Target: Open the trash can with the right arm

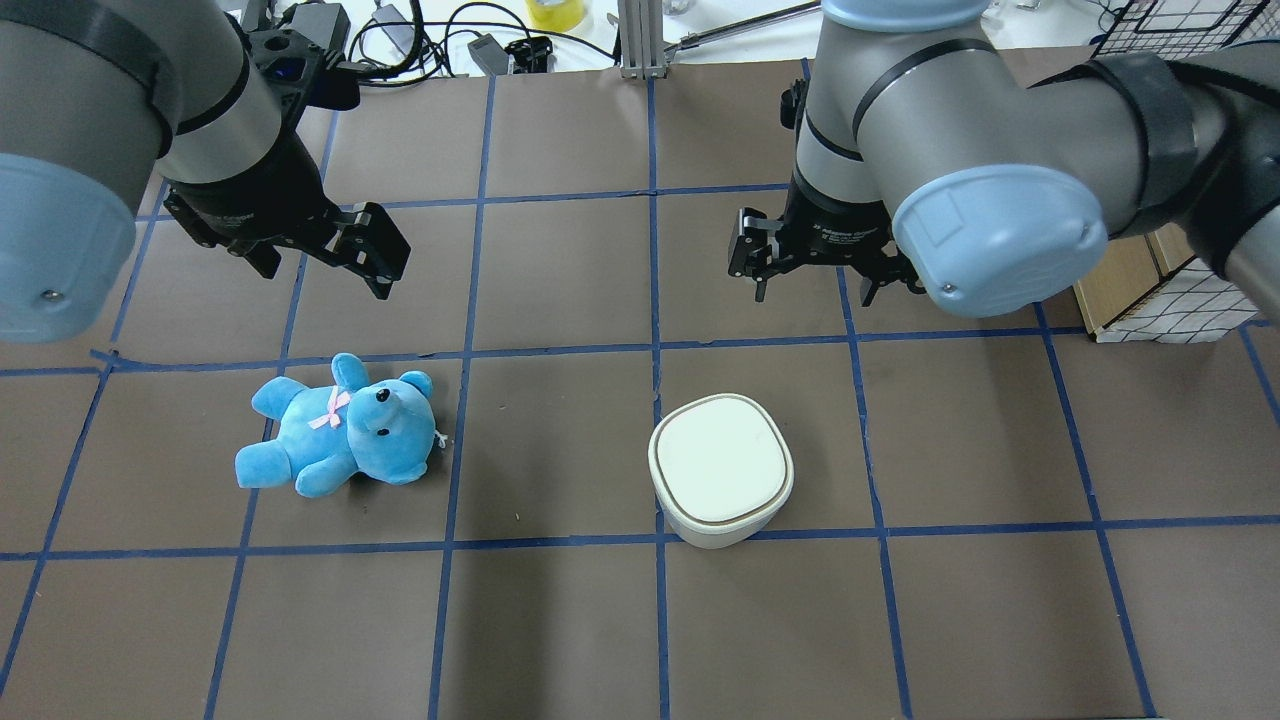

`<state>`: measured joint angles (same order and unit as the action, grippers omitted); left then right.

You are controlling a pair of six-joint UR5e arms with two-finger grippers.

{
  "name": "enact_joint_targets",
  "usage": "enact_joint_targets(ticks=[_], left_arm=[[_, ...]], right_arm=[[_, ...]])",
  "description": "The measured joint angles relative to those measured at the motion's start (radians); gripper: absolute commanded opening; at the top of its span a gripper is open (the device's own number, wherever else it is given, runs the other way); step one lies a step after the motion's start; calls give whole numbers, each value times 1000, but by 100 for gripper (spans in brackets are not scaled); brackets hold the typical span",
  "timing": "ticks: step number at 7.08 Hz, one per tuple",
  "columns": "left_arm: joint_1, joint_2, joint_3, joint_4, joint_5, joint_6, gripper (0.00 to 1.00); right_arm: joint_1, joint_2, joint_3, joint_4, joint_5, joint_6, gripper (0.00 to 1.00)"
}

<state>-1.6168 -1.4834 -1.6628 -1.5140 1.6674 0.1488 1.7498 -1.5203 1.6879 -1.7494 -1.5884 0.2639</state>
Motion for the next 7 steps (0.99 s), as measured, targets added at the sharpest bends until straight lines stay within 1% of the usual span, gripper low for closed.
enact_joint_targets(ticks=[3,5,7], left_arm=[[0,0,0,0,0,0,100],[0,0,0,0,0,0,100],[0,0,0,0,0,0,100]], right_arm=[[-93,-35,-6,33,-10,-196,100],[-157,-55,-16,44,-9,-283,100],[-194,-68,-27,73,-9,-320,100]])
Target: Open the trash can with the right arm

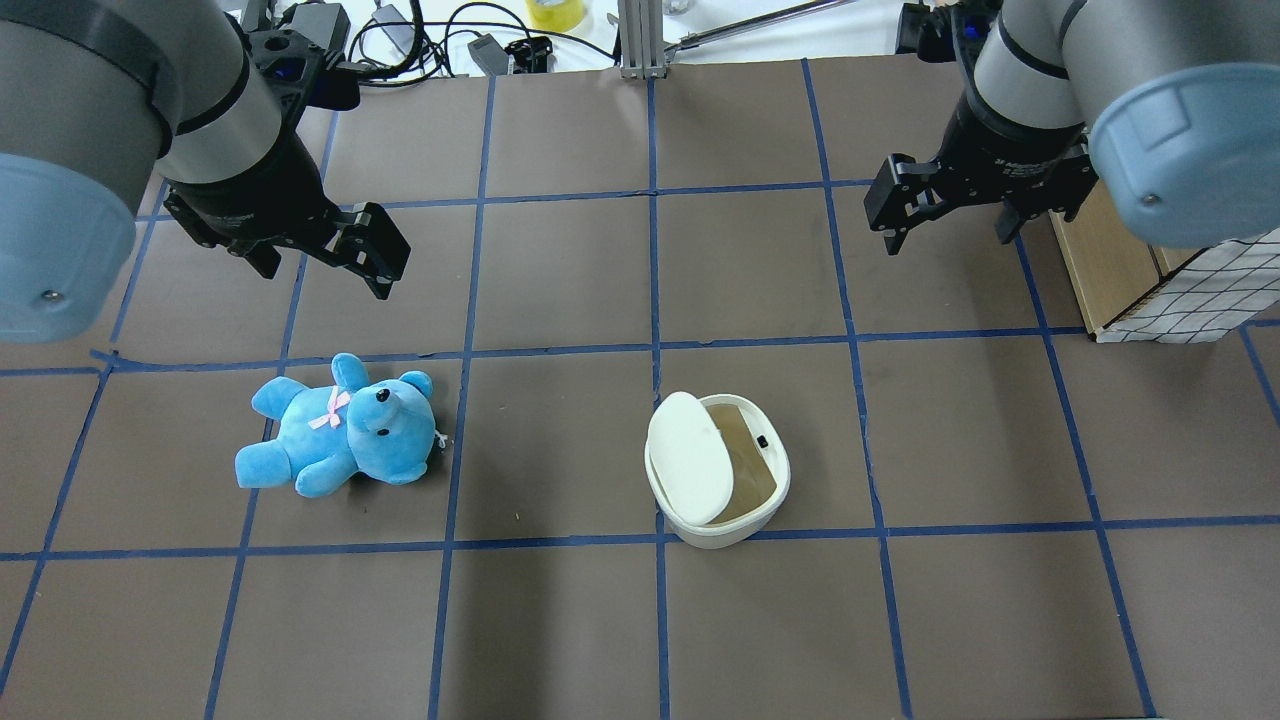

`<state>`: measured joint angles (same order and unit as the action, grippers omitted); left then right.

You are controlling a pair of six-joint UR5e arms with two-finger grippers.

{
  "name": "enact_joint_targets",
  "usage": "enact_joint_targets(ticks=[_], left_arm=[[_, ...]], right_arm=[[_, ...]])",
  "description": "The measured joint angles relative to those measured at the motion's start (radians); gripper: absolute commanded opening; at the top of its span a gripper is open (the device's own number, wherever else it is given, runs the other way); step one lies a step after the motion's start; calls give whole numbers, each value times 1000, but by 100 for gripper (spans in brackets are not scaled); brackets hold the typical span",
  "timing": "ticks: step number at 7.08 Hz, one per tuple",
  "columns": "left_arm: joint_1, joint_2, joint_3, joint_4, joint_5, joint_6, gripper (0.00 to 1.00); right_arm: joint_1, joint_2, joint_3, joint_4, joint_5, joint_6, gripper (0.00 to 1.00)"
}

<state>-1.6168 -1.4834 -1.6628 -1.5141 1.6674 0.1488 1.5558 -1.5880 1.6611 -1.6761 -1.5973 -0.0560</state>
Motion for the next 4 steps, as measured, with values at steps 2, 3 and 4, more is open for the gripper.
enact_joint_targets(ticks=[2,3,4], left_arm=[[0,0,0,0,0,0,100],[0,0,0,0,0,0,100],[0,0,0,0,0,0,100]], right_arm=[[-5,-10,-5,29,5,-4,100],[-3,-16,-6,38,6,-4,100],[-1,-24,-7,52,8,-4,100]])
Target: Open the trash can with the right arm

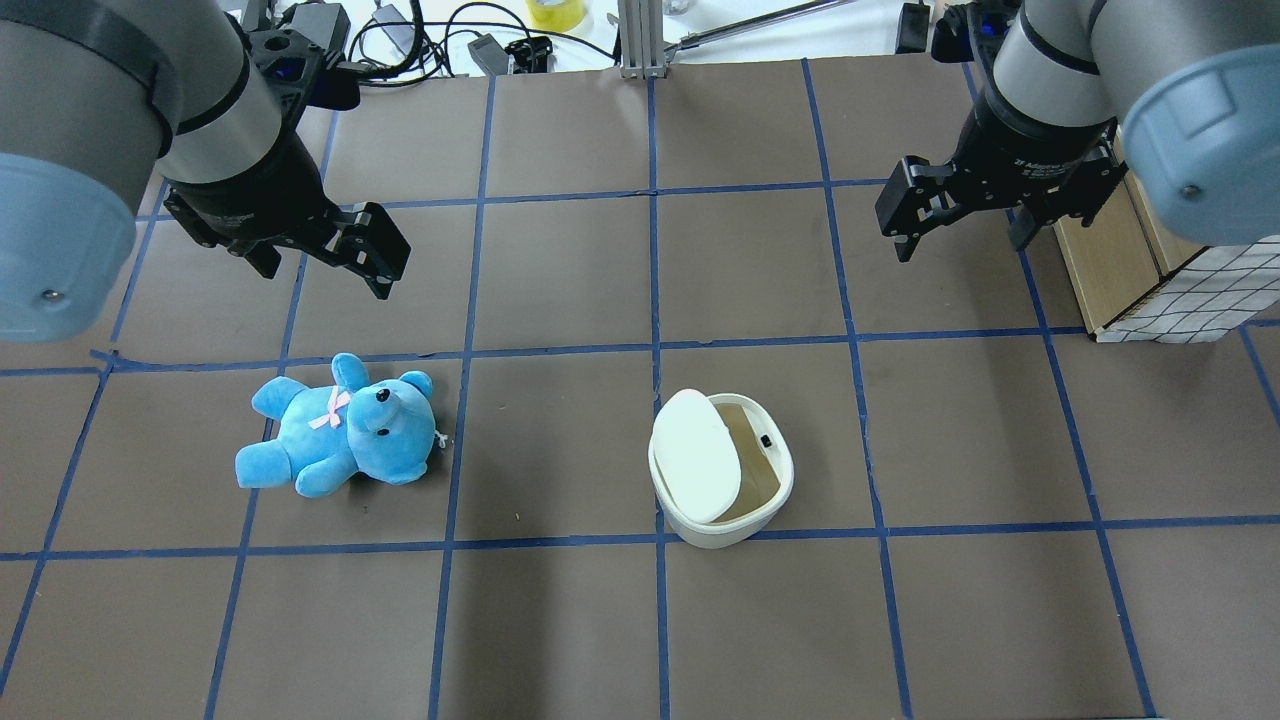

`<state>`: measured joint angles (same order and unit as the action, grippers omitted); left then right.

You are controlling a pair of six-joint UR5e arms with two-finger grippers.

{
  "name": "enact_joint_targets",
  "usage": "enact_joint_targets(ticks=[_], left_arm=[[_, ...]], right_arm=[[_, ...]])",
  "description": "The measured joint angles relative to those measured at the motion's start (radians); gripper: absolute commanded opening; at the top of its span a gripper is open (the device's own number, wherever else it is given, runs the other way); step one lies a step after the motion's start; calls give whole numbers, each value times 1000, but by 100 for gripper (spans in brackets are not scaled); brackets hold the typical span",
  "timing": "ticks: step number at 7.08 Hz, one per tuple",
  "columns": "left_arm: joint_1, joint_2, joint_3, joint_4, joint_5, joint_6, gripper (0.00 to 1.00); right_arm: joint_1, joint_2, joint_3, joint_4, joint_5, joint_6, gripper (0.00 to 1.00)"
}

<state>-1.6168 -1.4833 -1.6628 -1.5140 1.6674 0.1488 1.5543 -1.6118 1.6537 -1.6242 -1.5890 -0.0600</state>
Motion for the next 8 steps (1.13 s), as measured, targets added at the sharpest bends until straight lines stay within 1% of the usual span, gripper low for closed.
enact_joint_targets(ticks=[3,8], left_arm=[[0,0,0,0,0,0,100],[0,0,0,0,0,0,100]], right_arm=[[3,-7,-3,22,10,0,100],[5,-8,-3,26,13,0,100]])
